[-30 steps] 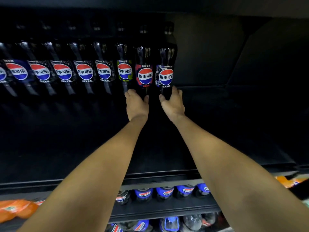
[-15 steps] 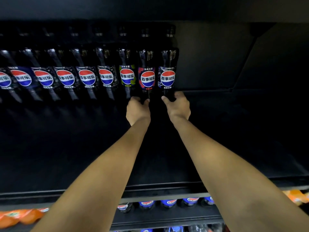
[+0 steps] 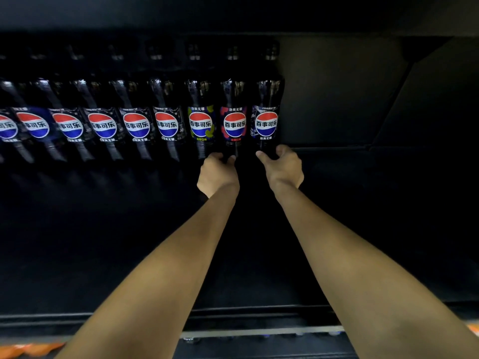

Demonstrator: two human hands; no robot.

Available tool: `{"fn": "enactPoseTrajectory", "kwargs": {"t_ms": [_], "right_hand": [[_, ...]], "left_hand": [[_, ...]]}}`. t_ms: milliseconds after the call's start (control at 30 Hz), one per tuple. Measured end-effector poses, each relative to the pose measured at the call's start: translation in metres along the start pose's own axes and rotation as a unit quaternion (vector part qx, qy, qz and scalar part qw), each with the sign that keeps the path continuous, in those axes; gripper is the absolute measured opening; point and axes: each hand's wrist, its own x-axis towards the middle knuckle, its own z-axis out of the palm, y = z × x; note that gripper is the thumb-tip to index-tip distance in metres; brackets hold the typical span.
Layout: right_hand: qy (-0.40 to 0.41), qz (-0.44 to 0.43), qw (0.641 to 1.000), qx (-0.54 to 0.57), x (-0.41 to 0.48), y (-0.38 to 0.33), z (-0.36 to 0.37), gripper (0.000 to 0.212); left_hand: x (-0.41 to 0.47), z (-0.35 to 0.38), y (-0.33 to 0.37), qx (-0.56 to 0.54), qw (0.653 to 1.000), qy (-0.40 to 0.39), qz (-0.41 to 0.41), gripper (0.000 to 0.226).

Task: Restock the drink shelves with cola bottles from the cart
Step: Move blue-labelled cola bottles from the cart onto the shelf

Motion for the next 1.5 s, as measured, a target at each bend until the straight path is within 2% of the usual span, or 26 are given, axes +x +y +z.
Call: {"fn": "enactPoseTrajectory", "kwargs": {"t_ms": [167, 300, 333, 400, 467, 533, 633, 700, 800, 967, 1200, 1500], "right_hand": [[-0.029, -0.004, 1.000, 0.002, -0.005, -0.001, -0.002, 0.061], [-0.040, -0.019, 0.998, 0.043, -0.020, 0.001, -0.009, 0.065], [-0.045, -0.035, 0.998, 0.032, -0.026, 0.001, -0.012, 0.062], [-0.061, -0.090, 0.993, -0.038, -0.039, 0.002, -0.020, 0.053], [-0.068, -0.161, 0.976, -0.131, -0.053, 0.002, -0.030, 0.040], [-0.063, -0.220, 0.951, -0.207, -0.067, 0.000, -0.043, 0.031], [-0.059, -0.279, 0.913, -0.290, -0.092, -0.005, -0.063, 0.031], [-0.072, -0.312, 0.887, -0.333, -0.112, -0.010, -0.075, 0.033], [-0.103, -0.354, 0.850, -0.377, -0.148, -0.019, -0.088, 0.036], [-0.156, -0.412, 0.807, -0.393, -0.227, -0.040, -0.098, 0.037], [-0.233, -0.477, 0.774, -0.345, -0.342, -0.084, -0.077, 0.036], [-0.309, -0.594, 0.685, -0.286, -0.481, -0.183, -0.012, 0.035]], "left_hand": [[-0.002, -0.001, 0.001, -0.004, 1.000, -0.014, -0.001, 0.038], [-0.014, -0.009, 0.002, -0.061, 0.998, -0.017, 0.003, 0.051], [-0.020, -0.013, 0.002, -0.064, 0.997, -0.017, 0.026, 0.049], [-0.034, -0.022, -0.002, -0.001, 0.993, -0.013, 0.115, 0.042], [-0.044, -0.036, -0.010, 0.118, 0.969, -0.002, 0.218, 0.039], [-0.053, -0.053, -0.017, 0.225, 0.931, 0.000, 0.287, 0.041], [-0.067, -0.082, -0.025, 0.330, 0.875, -0.007, 0.355, 0.043], [-0.081, -0.105, -0.031, 0.361, 0.854, -0.013, 0.375, 0.044], [-0.104, -0.143, -0.043, 0.390, 0.840, -0.027, 0.375, 0.045], [-0.142, -0.218, -0.081, 0.427, 0.839, -0.053, 0.333, 0.045], [-0.188, -0.341, -0.155, 0.450, 0.858, -0.068, 0.240, 0.045], [-0.214, -0.521, -0.242, 0.502, 0.857, -0.052, 0.102, 0.041]]}}
